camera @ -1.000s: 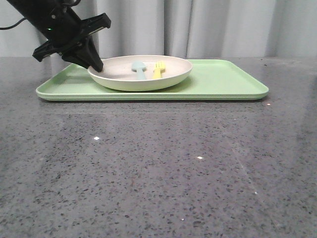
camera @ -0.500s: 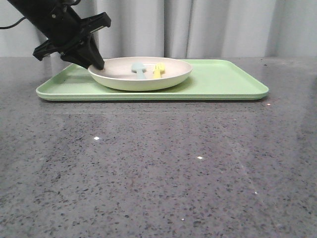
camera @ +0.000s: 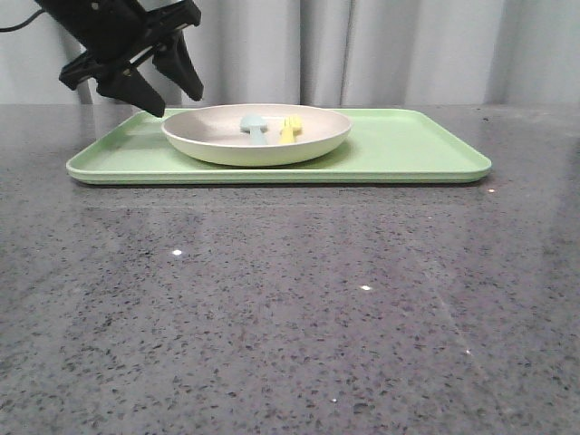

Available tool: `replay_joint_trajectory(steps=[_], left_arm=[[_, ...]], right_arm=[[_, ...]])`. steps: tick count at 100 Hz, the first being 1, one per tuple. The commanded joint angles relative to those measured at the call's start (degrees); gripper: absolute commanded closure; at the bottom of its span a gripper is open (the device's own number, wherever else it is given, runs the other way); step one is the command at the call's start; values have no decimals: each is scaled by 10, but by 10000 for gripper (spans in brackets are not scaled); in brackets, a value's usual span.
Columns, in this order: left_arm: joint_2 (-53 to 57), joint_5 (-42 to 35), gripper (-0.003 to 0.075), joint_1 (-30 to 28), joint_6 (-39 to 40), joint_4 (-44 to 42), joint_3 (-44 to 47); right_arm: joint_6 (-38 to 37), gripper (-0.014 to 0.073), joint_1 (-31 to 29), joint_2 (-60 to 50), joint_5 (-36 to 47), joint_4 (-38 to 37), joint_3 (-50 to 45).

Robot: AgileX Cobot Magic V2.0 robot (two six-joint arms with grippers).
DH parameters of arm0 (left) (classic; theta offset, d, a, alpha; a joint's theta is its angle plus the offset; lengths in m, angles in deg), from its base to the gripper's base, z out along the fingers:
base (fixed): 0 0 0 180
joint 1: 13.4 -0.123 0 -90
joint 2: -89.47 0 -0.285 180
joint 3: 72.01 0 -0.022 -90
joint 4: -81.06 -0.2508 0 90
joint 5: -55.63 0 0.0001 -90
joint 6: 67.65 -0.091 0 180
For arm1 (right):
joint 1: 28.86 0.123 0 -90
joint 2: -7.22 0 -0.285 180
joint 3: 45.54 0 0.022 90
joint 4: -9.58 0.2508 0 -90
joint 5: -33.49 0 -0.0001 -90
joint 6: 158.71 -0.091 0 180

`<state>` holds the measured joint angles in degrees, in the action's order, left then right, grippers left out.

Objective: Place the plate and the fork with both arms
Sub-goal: 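Lower the plate onto the tray and open the left gripper, then withdraw the left gripper away from the plate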

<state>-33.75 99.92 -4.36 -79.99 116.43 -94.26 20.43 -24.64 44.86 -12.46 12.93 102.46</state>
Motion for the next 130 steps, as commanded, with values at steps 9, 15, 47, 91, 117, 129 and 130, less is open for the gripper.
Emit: replay_joint_trajectory(steps=[9, 15, 47, 91, 117, 129, 130], left_arm=[[79, 16, 325, -17, 0, -32, -21], [97, 28, 325, -24, 0, -51, -21], [246, 25, 333, -34, 0, -132, 48], [487, -57, 333, -60, 1, -199, 319], [620, -83, 333, -121, 1, -198, 478], [684, -91, 333, -131, 1, -197, 541], [688, -92, 333, -131, 1, -197, 547]], right_arm=[[3, 136, -3, 6, 38, -7, 20], [3, 136, -3, 6, 32, -7, 20], [3, 136, -3, 6, 21, -3, 20], [3, 136, -3, 6, 21, -3, 20], [3, 136, -3, 6, 21, -3, 20], [3, 136, -3, 6, 21, -3, 20], [3, 136, -3, 6, 21, -3, 20]])
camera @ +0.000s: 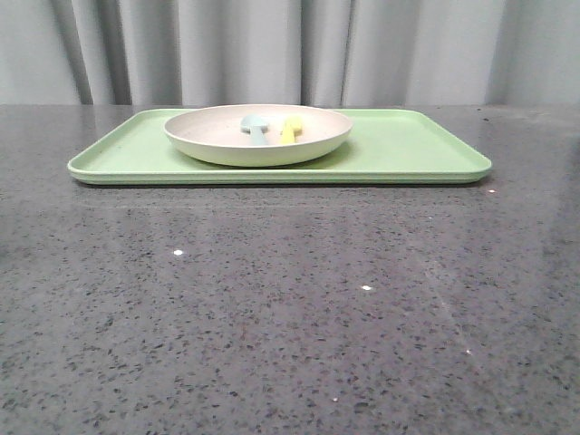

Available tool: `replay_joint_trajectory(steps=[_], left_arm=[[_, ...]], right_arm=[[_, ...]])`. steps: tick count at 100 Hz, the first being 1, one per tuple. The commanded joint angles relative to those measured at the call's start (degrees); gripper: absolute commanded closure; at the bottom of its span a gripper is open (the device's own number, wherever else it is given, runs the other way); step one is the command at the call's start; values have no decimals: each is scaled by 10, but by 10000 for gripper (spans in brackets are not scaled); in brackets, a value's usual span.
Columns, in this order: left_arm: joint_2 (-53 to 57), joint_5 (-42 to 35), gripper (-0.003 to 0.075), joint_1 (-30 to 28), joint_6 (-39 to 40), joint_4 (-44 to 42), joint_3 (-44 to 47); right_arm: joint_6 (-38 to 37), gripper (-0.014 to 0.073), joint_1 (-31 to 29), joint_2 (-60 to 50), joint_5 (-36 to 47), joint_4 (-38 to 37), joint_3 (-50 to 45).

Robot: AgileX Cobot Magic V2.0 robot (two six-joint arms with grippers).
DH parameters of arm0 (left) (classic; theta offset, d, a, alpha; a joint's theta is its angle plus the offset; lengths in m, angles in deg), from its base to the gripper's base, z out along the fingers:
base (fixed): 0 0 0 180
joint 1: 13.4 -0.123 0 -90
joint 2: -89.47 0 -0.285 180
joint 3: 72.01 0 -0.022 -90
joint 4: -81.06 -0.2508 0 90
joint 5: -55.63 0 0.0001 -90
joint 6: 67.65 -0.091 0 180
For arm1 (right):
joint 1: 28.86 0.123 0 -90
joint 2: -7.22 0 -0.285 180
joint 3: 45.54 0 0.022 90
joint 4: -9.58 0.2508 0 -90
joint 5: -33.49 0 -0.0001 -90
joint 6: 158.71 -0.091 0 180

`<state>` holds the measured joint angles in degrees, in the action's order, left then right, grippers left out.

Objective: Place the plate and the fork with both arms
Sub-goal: 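Withdraw the left gripper away from the plate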

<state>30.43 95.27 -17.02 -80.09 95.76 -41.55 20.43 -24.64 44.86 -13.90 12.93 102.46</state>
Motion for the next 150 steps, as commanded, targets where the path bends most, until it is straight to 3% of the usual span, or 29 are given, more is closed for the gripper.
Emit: replay_joint_trajectory(steps=[1, 29, 63, 84, 123, 136, 150], left_arm=[[54, -47, 333, -5, 2, 9, 23], [162, -51, 333, -5, 2, 9, 94], [171, -52, 333, -5, 2, 9, 97], [171, -52, 333, -5, 2, 9, 97], [171, -52, 333, -5, 2, 9, 97], [171, -52, 333, -5, 2, 9, 97], [171, -52, 333, -5, 2, 9, 97]], right_arm=[[3, 136, -3, 6, 35, -3, 20], [3, 136, -3, 6, 36, 2, 20], [9, 138, -3, 59, 35, 97, 46], [43, 138, 20, 172, 28, 153, 143], [40, 138, 164, 454, 7, 148, 375], [-10, 138, 197, 545, -9, 104, 462], [-97, 138, 233, 634, -42, -3, 561]])
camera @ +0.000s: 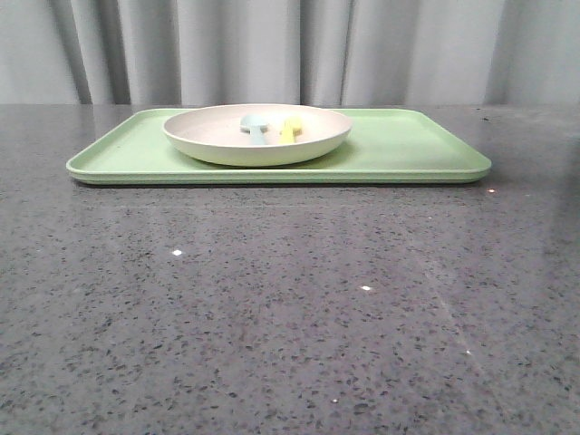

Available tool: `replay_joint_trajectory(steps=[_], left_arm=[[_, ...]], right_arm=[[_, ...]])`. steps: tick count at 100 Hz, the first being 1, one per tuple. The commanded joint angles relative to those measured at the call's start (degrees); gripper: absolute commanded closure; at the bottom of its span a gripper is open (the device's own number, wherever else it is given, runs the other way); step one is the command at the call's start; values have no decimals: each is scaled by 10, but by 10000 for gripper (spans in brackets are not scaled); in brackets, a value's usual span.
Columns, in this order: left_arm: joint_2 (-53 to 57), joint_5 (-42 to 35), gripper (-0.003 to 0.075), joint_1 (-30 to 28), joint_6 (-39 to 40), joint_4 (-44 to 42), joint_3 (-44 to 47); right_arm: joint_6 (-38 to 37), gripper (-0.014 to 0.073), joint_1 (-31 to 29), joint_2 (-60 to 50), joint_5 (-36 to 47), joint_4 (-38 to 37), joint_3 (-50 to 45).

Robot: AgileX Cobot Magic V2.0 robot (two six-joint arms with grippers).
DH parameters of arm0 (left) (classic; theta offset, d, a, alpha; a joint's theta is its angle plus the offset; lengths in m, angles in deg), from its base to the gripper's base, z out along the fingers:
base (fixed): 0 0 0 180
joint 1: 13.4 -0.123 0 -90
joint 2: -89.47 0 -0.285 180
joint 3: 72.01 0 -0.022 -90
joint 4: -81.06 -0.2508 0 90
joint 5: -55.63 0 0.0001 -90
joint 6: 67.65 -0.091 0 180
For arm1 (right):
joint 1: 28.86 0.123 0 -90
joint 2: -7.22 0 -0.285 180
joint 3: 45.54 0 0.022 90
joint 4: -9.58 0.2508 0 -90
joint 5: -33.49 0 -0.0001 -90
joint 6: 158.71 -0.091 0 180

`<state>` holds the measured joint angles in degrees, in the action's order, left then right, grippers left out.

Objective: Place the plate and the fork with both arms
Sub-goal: 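Withdraw the left gripper away from the plate, then lower the open right gripper over the yellow fork on the plate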

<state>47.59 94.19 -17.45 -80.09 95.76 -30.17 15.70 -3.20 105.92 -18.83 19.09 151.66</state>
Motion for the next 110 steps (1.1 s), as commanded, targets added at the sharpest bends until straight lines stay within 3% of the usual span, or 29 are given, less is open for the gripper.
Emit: replay_joint_trajectory(steps=[1, 14, 33, 110], left_arm=[[0, -41, 333, 0, 2, 9, -16], [0, -41, 333, 0, 2, 9, -16], [0, -41, 333, 0, 2, 9, -16], [0, -41, 333, 0, 2, 9, -16]], right_arm=[[-59, 138, 20, 32, 4, -69, 78], [-124, 138, 49, 100, -20, -140, 156], [-163, 138, 64, 179, -46, -153, 232], [-213, 138, 67, 276, -33, -154, 244]])
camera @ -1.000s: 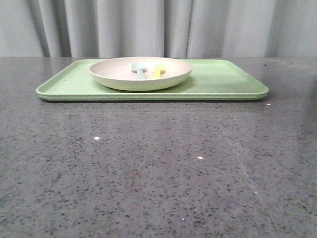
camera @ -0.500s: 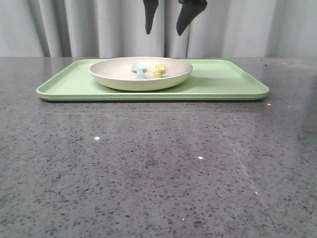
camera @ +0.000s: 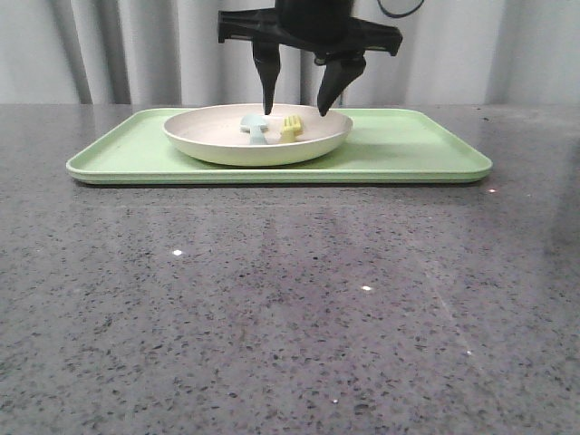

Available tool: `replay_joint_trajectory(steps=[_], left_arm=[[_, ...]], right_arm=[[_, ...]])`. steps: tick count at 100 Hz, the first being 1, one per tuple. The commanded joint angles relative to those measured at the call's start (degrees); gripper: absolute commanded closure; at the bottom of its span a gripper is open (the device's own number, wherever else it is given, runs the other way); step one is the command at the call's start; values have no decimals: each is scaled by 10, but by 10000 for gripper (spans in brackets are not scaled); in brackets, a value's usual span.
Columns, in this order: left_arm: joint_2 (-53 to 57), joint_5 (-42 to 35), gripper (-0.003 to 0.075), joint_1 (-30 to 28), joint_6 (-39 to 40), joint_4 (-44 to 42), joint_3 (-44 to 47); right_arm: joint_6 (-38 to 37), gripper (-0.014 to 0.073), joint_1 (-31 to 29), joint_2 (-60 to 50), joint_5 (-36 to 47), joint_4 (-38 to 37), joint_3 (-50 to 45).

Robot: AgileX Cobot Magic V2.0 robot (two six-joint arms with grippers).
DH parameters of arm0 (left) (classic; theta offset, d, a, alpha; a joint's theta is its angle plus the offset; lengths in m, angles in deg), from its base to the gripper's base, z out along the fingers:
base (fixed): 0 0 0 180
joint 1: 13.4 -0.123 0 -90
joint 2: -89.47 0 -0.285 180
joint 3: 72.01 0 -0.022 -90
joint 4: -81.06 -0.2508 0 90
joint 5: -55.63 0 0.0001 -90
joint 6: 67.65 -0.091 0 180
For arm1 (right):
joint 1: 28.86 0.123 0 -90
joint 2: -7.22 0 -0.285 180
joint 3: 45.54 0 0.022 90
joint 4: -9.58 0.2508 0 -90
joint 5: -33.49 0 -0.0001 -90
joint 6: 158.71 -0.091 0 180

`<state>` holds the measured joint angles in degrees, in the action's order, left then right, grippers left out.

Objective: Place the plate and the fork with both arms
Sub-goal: 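Lower the open right gripper over the yellow fork on the plate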

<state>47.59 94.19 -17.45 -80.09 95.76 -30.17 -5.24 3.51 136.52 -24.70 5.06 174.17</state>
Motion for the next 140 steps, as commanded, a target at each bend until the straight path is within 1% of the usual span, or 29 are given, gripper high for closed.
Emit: replay_joint_trajectory(steps=[1, 17, 40, 140], left_arm=[[0, -41, 333, 0, 2, 9, -16], [0, -41, 333, 0, 2, 9, -16], [0, -41, 333, 0, 2, 9, -16], [0, -41, 333, 0, 2, 9, -16]], right_arm=[[-4, 138, 0, -30, 26, -13, 19], [-11, 138, 0, -23, 30, -15, 19], [-25, 138, 0, -21, 34, -39, 19], [-26, 138, 0, -1, 42, -39, 19]])
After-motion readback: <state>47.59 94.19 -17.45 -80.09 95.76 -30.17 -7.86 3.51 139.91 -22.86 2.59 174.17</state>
